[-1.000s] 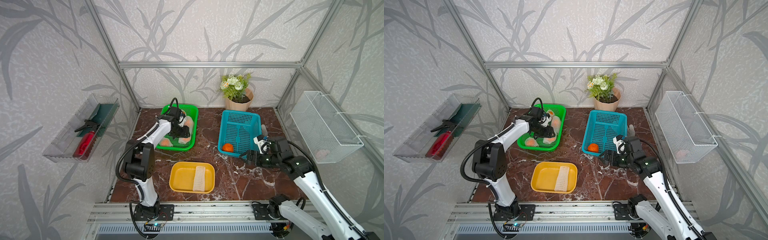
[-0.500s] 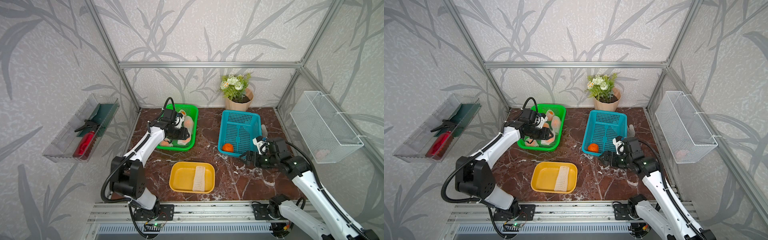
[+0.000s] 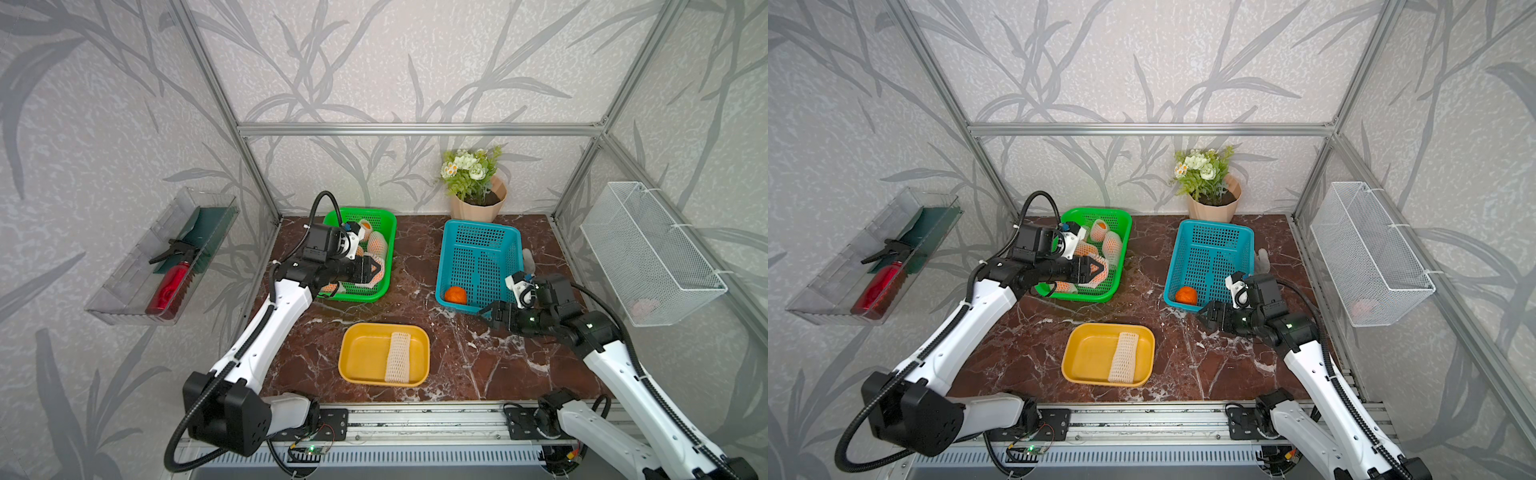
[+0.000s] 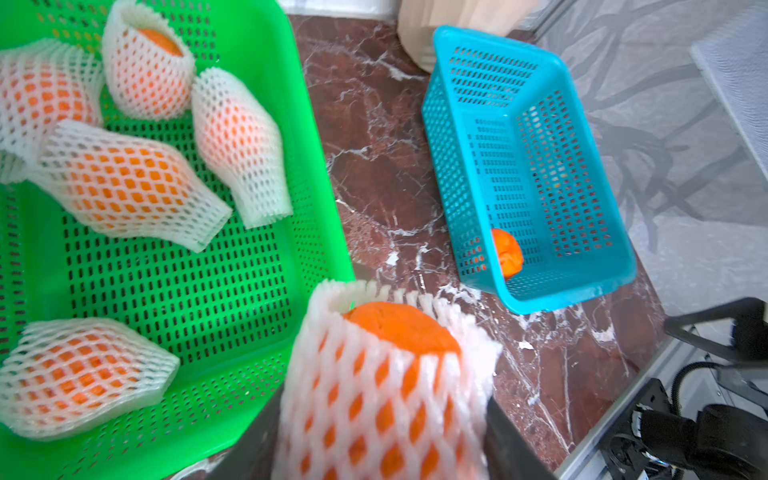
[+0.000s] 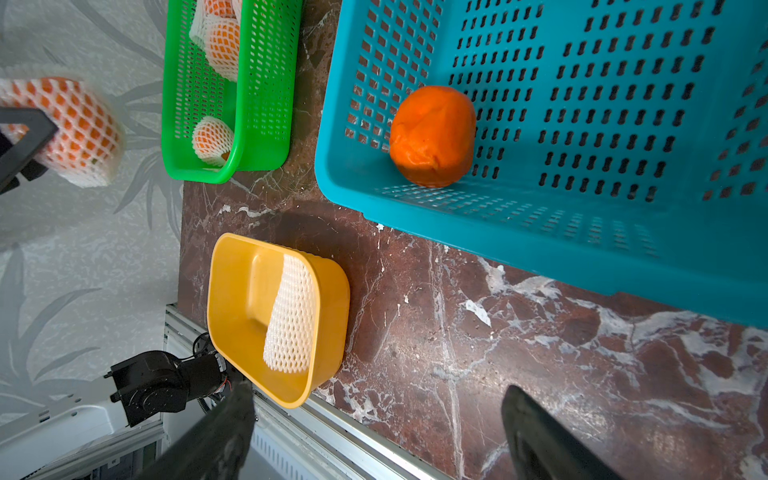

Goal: Remove foam nets from oranges
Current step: Place the orange at the center of the board.

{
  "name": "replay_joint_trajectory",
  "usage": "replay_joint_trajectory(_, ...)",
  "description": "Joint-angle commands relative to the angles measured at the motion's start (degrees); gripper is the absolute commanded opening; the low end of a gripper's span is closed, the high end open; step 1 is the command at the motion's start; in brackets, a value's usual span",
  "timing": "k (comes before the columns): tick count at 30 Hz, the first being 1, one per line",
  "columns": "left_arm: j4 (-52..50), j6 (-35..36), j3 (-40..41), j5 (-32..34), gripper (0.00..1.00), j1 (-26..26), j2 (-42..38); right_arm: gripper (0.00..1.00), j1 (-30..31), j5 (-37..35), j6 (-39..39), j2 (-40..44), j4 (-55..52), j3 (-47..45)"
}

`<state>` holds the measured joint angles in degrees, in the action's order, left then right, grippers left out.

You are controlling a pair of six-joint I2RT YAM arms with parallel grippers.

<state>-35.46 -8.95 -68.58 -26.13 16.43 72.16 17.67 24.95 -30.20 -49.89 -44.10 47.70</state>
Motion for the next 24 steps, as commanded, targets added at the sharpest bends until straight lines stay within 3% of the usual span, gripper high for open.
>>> replay_joint_trajectory(1,2.1,0.9,1.5,-0.1,0.43,5.2,-4.0,0.92,0.2,-0.2,-0.2,0.7,-1.6,0.9)
replay_joint_trajectory(7,6.7,-1.9,4.8,2.3,0.43,19.6,-6.7,0.92,-0.3,-1.5,-3.1,2.4,-5.1,0.9)
replay_joint_trajectory(14,15.0,-3.4,8.4,4.9,0.44,33.9,-2.6,0.91,-2.1,1.2,-8.4,7.2,-7.8,-1.8)
replay_joint_trajectory(18,17.5,-1.9,7.1,5.3,0.44,39.6,3.9,0.91,-3.6,2.7,-8.8,9.3,-10.3,-3.8)
replay_joint_trajectory(24,17.9,-1.8,1.7,4.5,0.45,43.4,15.5,0.91,-5.1,3.1,-9.1,12.5,-13.6,-6.0)
